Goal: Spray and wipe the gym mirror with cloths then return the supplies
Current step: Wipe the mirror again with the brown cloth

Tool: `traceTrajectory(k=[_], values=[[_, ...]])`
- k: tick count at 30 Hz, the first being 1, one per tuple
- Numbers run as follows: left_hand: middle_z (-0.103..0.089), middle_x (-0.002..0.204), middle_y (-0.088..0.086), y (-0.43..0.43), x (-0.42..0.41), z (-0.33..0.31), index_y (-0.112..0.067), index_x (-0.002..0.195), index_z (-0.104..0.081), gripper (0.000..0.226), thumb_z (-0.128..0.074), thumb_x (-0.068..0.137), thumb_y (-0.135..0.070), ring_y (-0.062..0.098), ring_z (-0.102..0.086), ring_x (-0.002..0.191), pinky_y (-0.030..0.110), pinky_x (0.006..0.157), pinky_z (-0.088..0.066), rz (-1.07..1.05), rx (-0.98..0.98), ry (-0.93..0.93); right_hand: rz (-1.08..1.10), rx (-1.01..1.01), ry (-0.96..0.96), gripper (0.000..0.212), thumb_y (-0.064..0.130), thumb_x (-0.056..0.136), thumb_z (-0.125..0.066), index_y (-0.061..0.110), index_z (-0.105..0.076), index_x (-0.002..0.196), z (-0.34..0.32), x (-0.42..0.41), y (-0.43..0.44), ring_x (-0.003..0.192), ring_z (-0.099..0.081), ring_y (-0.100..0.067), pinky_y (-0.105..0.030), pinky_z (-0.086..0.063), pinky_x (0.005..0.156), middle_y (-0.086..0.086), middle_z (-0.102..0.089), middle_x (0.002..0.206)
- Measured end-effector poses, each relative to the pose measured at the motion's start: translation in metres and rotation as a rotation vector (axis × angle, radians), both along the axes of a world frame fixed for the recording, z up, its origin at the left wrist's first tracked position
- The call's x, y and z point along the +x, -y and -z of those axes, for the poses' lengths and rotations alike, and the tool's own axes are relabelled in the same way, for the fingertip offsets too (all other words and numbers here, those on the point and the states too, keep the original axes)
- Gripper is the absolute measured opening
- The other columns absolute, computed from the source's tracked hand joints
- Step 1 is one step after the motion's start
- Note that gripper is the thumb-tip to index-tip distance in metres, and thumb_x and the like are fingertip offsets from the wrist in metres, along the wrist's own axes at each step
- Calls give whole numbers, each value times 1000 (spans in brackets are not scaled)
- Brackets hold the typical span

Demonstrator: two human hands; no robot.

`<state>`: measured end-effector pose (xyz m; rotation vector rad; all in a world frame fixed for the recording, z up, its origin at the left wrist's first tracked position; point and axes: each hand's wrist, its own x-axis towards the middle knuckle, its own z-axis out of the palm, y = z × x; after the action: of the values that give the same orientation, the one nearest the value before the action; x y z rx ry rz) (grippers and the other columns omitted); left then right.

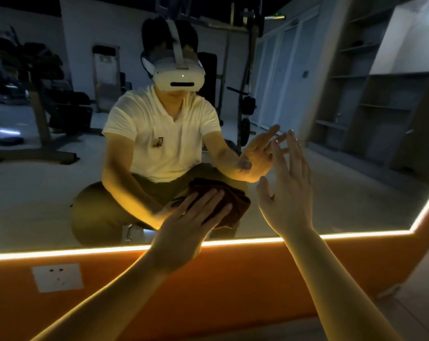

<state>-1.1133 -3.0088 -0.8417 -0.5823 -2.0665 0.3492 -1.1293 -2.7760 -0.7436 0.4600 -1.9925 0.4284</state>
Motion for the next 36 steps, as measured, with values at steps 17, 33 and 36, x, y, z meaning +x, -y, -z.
traceTrajectory(k=[17, 33, 36], values=[[-9, 173, 16, 31, -3, -13, -10, 165, -19, 81, -54, 94, -26, 33, 3, 161, 46, 130, 6, -20, -293, 2, -141, -8, -55, 65, 21, 97, -48, 13, -32, 160, -3, -8, 35, 159, -12, -27, -56, -23, 125, -11, -19, 171], [-9, 173, 11, 19, -12, -169, -12, 165, -12, 86, -54, 93, -34, 26, 4, 161, 47, 130, -1, 18, -45, -83, -153, -196, -108, 51, 25, 96, -49, 15, -54, 146, -14, -9, 46, 147, -39, -28, -51, -35, 118, -9, -44, 158], [-14, 172, 13, 36, -20, -131, -11, 164, -13, 72, -37, 103, -40, 29, 6, 161, 45, 130, 0, 60, -361, -112, -177, -243, -111, 50, 29, 98, -51, 21, -48, 147, -23, -8, 49, 141, -45, -28, -48, -41, 113, -10, -48, 153]])
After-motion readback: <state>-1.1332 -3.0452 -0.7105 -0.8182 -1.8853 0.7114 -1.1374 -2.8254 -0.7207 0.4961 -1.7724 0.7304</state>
